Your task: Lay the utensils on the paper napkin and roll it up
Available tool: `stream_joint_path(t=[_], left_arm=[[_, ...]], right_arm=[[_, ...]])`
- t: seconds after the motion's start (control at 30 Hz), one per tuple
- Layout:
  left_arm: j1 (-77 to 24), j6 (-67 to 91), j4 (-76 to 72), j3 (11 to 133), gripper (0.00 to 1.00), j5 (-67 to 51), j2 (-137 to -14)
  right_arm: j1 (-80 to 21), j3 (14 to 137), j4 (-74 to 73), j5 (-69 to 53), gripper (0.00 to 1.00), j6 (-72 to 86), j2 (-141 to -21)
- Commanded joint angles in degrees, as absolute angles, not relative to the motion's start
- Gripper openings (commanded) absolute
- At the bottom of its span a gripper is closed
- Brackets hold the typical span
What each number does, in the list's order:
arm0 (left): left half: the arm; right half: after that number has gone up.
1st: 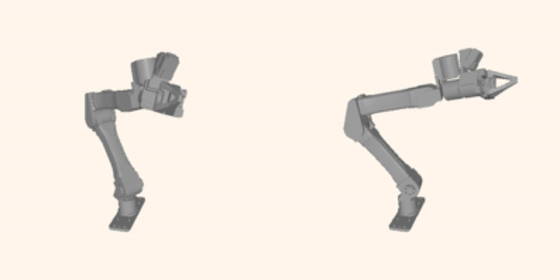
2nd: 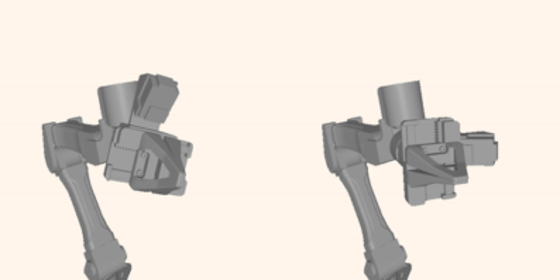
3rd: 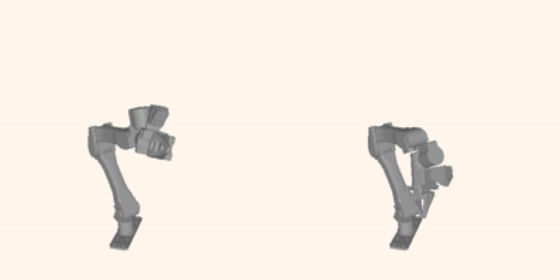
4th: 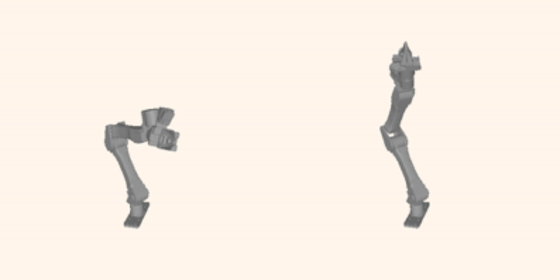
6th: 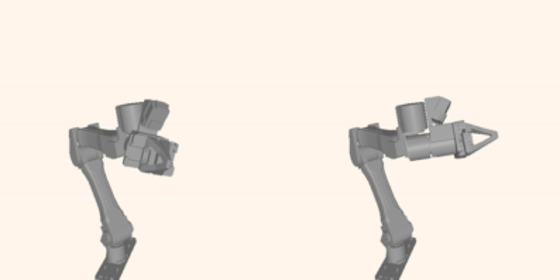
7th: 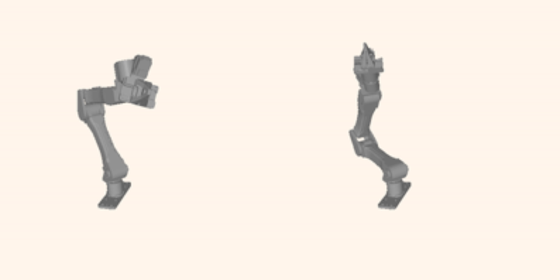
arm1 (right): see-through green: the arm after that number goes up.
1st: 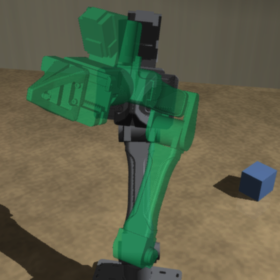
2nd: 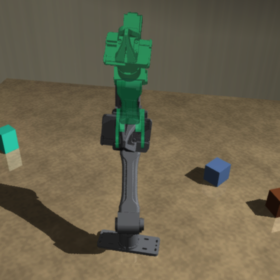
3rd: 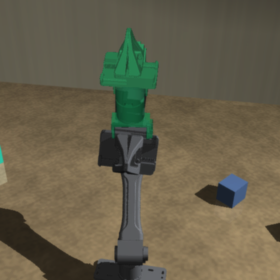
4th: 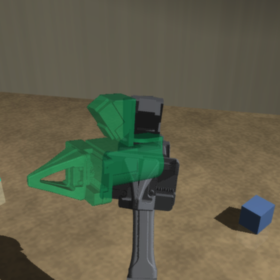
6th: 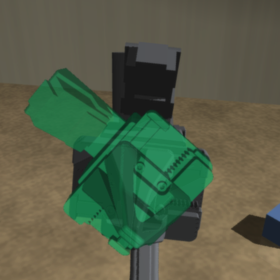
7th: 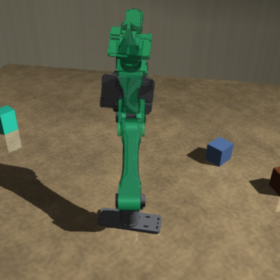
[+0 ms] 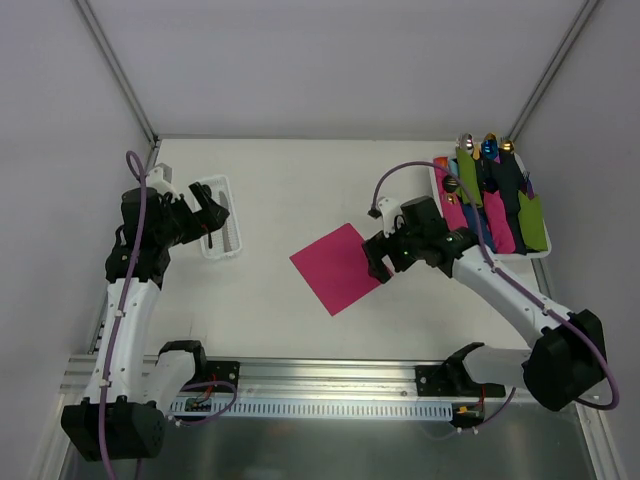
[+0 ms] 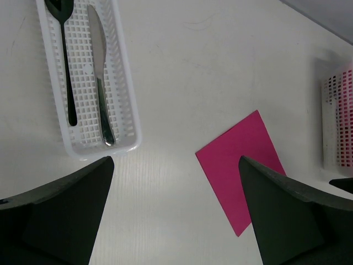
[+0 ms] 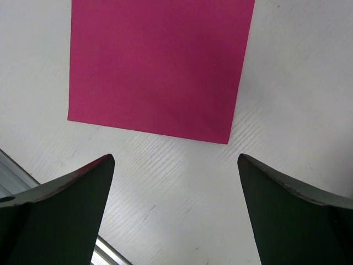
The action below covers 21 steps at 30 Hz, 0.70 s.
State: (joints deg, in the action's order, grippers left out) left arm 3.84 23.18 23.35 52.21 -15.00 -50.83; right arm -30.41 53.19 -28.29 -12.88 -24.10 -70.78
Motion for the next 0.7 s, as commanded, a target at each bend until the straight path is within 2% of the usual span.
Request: stream_joint_path(t=[0.0,0.37,0.67], left_arm=[[4.1,23.7,23.4,52.4,0.99,-15.2,-51.3],[7.4,32.7,25.7,54.2,0.99,-17.8,-53.0],[7.5,34.8,25.8,50.6,0.99,-16.9,-47.9]], right_arm=[[-32.2,53.3,-25.6,-11.3,0.99,-22.3,-72.4],[-42.9,61.1,-23.0,-4.4,0.99,-15.1,-88.8],[-47.9,64.5,-20.5,1.8,0.99,-14.0,-99.1]])
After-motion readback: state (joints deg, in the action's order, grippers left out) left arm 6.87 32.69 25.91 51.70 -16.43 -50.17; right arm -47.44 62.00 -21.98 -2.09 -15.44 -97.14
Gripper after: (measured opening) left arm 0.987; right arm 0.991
